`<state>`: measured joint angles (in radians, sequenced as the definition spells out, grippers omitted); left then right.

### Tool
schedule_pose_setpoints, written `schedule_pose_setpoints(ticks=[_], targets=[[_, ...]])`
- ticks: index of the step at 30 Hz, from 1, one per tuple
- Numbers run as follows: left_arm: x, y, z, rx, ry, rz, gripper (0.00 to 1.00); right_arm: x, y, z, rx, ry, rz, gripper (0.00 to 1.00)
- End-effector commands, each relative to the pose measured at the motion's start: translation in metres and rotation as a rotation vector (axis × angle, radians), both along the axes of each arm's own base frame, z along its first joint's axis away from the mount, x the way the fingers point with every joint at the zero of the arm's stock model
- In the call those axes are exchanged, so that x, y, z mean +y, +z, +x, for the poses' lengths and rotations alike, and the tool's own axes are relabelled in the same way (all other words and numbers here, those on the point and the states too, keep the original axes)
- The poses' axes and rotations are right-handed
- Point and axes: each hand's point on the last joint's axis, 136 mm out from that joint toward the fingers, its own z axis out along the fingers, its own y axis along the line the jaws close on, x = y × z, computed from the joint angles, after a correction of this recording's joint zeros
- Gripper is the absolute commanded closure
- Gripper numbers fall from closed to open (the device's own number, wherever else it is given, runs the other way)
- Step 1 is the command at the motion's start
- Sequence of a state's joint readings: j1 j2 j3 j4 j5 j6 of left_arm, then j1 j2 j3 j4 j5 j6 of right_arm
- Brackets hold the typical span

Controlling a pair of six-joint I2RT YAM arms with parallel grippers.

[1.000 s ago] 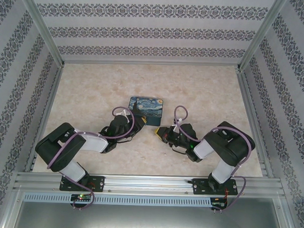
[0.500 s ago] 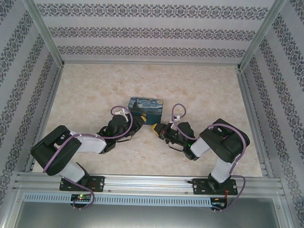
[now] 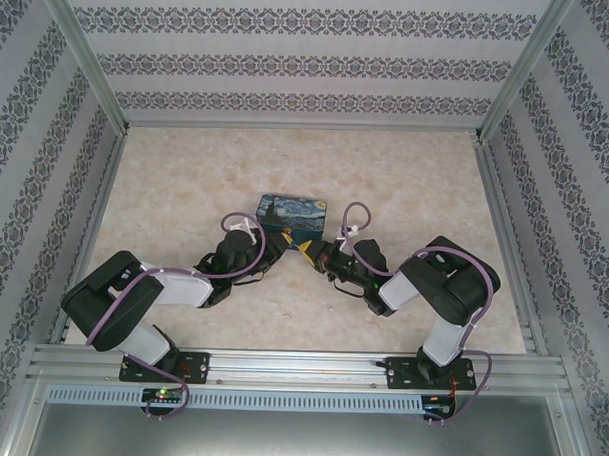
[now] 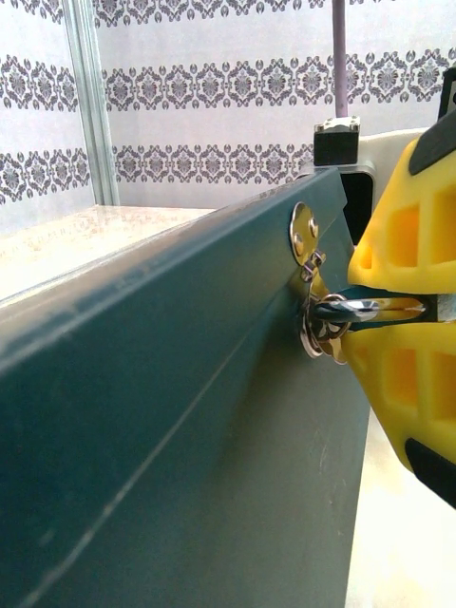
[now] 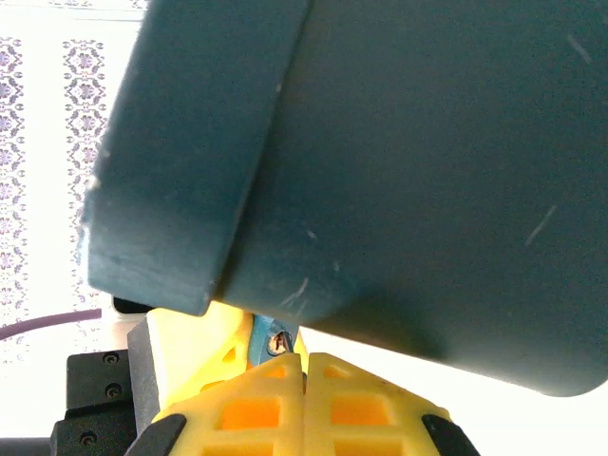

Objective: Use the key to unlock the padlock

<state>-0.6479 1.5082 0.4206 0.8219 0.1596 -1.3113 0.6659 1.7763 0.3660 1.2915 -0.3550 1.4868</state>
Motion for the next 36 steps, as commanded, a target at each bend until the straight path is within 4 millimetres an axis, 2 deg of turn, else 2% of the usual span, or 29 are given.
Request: schedule_pose_setpoints(ticks=[1, 22, 36], targets=[[-0.002, 0.011, -0.002, -0.032, 0.0, -0.02, 1.0, 0.005, 0.015, 0.003, -0.045, -0.004, 0.035, 1.0], [-0.004, 0.011, 0.0, -0.034, 0.003, -0.02, 1.0, 0.015, 0.022, 0.003, -0.048, 0.01, 0.055, 1.0], [-0.015, 0.028, 0.002, -0.032, 0.012, -0.153, 1.0, 0.016, 0.028, 0.01, -0.044, -0.024, 0.102, 1.0]])
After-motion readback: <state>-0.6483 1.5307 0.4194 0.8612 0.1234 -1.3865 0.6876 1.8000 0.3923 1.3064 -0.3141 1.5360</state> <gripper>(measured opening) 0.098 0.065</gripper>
